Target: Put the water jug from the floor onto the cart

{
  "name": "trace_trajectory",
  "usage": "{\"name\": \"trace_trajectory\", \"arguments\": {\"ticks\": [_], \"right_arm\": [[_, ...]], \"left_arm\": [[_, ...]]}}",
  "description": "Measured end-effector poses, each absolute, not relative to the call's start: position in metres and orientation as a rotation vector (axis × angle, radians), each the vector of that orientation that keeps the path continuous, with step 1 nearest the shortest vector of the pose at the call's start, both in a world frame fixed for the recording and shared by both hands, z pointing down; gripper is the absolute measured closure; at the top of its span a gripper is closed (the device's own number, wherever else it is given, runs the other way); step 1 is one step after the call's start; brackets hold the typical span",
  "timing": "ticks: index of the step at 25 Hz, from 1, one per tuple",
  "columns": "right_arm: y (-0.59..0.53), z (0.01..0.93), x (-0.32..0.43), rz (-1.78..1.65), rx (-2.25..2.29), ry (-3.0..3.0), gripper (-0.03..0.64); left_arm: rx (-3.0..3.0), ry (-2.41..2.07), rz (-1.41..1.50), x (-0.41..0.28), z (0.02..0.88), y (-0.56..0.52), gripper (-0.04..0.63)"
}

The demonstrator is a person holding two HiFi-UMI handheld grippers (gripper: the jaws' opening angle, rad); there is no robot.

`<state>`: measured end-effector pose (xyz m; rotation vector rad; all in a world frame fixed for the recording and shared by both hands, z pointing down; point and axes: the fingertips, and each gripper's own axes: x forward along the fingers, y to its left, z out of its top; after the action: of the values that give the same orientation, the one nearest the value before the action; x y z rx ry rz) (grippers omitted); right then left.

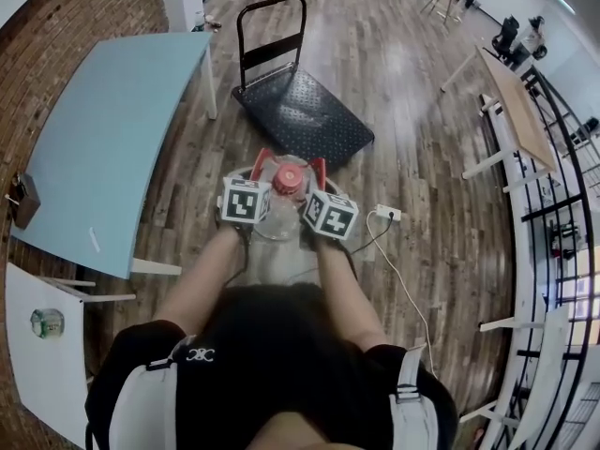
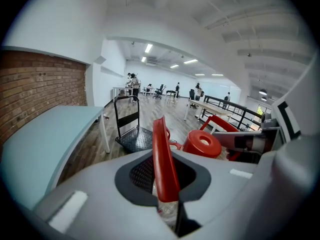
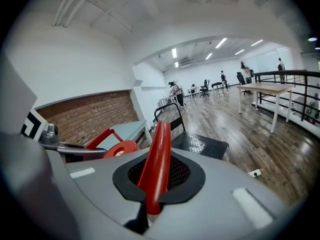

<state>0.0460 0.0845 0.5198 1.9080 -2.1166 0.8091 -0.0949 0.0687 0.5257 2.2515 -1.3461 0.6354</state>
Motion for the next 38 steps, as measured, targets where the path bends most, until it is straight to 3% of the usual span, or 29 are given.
{"name": "trace_trajectory", "arguments": {"ticks": [19,38], "right_arm": [[-0.019,0.538,0.027,0.819,1.835,-2.173,0.595],[-0.226,0.568,0.044,0.897,1.618,-2.200,0.595]], "left_arm": [[2.225,-1.401,0.628,-0.114,0.544,-0.022,0.561],[2.053,-1.477,0.680,-0.095,0.571,-0.213,0.561]]}}
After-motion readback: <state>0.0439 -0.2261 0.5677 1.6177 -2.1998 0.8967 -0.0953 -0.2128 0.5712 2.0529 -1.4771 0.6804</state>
